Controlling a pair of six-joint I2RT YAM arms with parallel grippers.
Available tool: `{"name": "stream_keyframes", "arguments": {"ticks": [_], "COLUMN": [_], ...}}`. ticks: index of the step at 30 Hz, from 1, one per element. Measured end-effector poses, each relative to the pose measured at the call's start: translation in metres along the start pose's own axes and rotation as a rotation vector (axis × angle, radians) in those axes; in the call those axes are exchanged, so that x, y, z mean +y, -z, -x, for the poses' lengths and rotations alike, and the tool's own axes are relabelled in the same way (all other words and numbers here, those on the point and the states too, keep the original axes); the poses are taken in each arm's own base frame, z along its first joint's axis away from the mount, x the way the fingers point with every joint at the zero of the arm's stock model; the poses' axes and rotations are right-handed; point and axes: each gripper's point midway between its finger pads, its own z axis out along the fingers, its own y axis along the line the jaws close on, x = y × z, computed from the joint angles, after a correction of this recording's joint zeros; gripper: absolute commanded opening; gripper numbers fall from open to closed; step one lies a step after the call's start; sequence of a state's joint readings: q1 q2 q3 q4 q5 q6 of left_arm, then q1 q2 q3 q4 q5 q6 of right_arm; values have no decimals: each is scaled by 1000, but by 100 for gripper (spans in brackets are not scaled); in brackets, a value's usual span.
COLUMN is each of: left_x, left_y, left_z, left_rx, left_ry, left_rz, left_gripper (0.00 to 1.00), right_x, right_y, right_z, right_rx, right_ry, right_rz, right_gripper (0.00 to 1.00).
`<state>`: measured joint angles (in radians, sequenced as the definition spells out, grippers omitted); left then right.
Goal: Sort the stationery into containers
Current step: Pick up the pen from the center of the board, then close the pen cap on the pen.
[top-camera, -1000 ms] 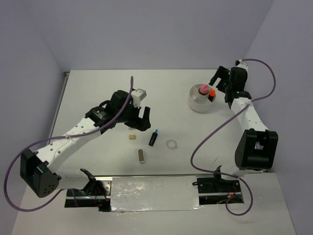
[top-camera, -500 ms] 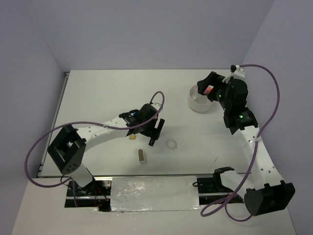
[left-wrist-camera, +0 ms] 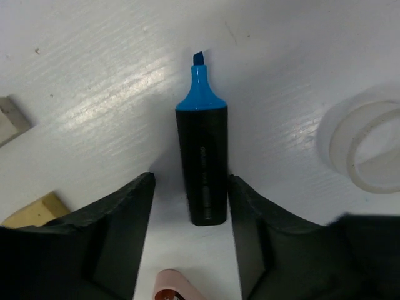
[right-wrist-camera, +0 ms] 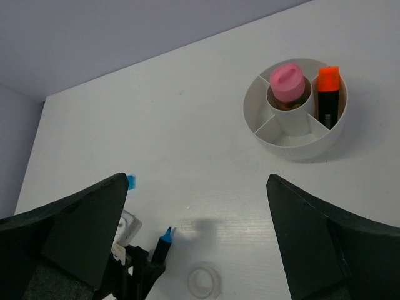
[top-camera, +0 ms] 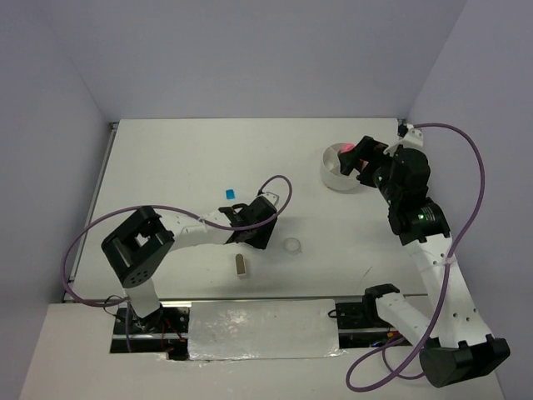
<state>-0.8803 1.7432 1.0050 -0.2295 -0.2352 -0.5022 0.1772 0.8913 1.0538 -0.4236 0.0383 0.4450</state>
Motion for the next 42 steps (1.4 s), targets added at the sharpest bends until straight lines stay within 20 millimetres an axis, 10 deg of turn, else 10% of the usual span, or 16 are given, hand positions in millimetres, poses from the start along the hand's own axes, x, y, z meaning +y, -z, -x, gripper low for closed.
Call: {"name": "stream_keyframes", "arguments": {"ticks": [8,16,19,23,28,34,38,42], "left_x": [-6,9,38,127,204,207,199,192], "left_y": [-4,29,75,162,251,269,257,250], "left_z": [6,9,47,110,100,72,52,34], "left_rx": [-40,-58,-152,-405,-598,-589,-533,-503], "left_ry": [21,59,178,487,726,735,714,697], "left_rz": [4,46,106,234,393,392,350,314], "left_gripper": [2,0,0,0,0,0,0,0], "right_x": [-3,6,20,73,153,198,192,193], "right_y": [4,-6,-26,-68,-152,-218,-215,-209], "right_z": [-6,-20,-47,-92,-152,-262,-324,-339], "right_rx": [24,85,178,346,494,648,762,799], "right_ry": [2,5,31,106,163,233,295,309], "right_rz": [-10,30,40,54,6,-24,-32,-13], "right_gripper": [100,100,100,100,95,85,85,84]}}
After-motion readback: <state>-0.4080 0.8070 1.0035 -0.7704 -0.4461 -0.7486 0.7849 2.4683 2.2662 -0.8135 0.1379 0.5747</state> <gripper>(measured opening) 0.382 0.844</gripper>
